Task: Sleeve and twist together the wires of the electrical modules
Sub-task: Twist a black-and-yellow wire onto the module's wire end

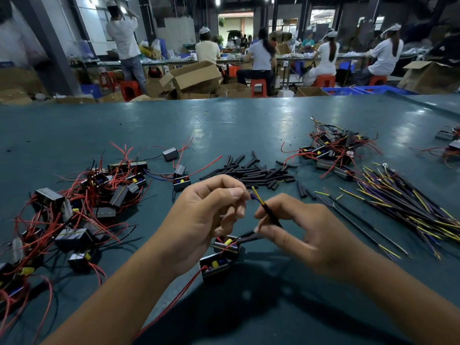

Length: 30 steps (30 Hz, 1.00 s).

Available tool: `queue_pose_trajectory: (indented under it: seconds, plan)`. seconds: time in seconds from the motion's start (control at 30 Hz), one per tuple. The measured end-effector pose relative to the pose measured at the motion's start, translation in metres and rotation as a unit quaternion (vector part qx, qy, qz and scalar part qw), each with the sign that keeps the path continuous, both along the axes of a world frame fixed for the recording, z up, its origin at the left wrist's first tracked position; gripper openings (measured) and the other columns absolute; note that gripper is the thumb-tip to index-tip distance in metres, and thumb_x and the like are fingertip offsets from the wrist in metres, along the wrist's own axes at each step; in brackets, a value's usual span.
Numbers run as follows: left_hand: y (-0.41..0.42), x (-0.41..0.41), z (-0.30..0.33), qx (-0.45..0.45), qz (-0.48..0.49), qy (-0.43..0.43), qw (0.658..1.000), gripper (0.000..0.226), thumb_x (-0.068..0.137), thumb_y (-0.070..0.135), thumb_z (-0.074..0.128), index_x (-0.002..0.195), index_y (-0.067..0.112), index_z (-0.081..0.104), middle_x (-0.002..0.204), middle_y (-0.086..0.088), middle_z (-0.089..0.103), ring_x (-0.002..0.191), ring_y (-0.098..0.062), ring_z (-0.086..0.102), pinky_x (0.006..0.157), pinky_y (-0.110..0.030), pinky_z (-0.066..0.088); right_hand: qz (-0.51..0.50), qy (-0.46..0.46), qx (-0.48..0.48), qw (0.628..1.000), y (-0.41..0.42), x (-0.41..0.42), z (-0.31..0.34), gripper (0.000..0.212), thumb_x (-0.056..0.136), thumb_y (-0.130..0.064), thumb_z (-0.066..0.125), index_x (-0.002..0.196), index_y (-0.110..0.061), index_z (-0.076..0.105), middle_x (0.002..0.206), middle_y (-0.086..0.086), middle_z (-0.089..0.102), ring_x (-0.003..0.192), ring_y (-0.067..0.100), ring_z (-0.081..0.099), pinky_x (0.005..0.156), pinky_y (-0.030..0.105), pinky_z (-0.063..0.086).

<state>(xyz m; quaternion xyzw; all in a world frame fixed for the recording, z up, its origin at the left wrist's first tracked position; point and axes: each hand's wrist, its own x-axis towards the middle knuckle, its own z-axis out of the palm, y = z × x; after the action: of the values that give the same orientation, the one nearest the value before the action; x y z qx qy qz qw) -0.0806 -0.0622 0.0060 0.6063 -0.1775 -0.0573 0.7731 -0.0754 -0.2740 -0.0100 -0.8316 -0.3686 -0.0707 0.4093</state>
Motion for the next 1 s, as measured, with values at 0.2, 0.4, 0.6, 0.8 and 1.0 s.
queue_pose_trajectory:
  seconds: [0.2,0.4,0.6,0.8,1.0]
  plan:
    - [-0.005,0.000,0.002,0.025,0.065,-0.008,0.998,0.016,0.084,0.016,0.060,0.073,0.019,0.071,0.061,-0.003,0.057,0.048,-0.011,0.037,0.044,-0.020,0.024,-0.037,0.032,0.142,0.989,0.006,0.000,0.002,0.008,0.097,-0.028,0.052,0.102,-0.027,0.058,0.068,0.002,0.067,0.051,0.009,0.056,0.053,0.015,0.045]
    - [-0.010,-0.003,-0.001,0.071,0.059,-0.039,0.995,0.014,0.083,0.018,0.062,0.072,0.019,0.072,0.060,-0.004,0.059,0.048,-0.010,0.040,0.048,-0.016,0.033,-0.058,0.086,0.177,0.979,0.005,0.001,0.004,0.011,0.094,-0.029,0.050,0.098,-0.022,0.058,0.069,0.007,0.071,0.045,0.016,0.055,0.050,0.015,0.040]
    - [-0.011,-0.003,-0.005,0.162,0.096,-0.127,0.974,0.013,0.087,0.018,0.061,0.078,0.019,0.070,0.062,0.000,0.064,0.052,-0.007,0.048,0.051,-0.016,0.038,-0.080,0.070,0.137,0.985,0.002,0.002,0.005,0.007,0.094,-0.024,0.055,0.094,-0.022,0.061,0.075,-0.002,0.072,0.051,0.006,0.055,0.052,0.015,0.042]
    - [-0.012,-0.003,-0.004,0.187,0.129,-0.149,0.962,0.017,0.090,0.023,0.064,0.076,0.015,0.068,0.059,0.001,0.064,0.052,-0.008,0.050,0.051,-0.018,0.040,-0.117,0.002,0.087,0.989,-0.003,0.001,0.011,0.010,0.090,-0.029,0.058,0.088,-0.023,0.066,0.073,-0.005,0.067,0.067,0.013,0.063,0.061,0.032,0.050]
    - [-0.011,0.000,-0.009,0.202,0.129,-0.091,0.966,0.023,0.094,0.008,0.066,0.070,0.010,0.067,0.056,0.000,0.061,0.052,-0.013,0.046,0.051,-0.020,0.037,-0.124,-0.025,0.085,0.988,-0.003,0.001,0.008,0.008,0.094,-0.017,0.065,0.091,-0.024,0.065,0.069,-0.002,0.063,0.061,0.017,0.057,0.057,0.038,0.046]
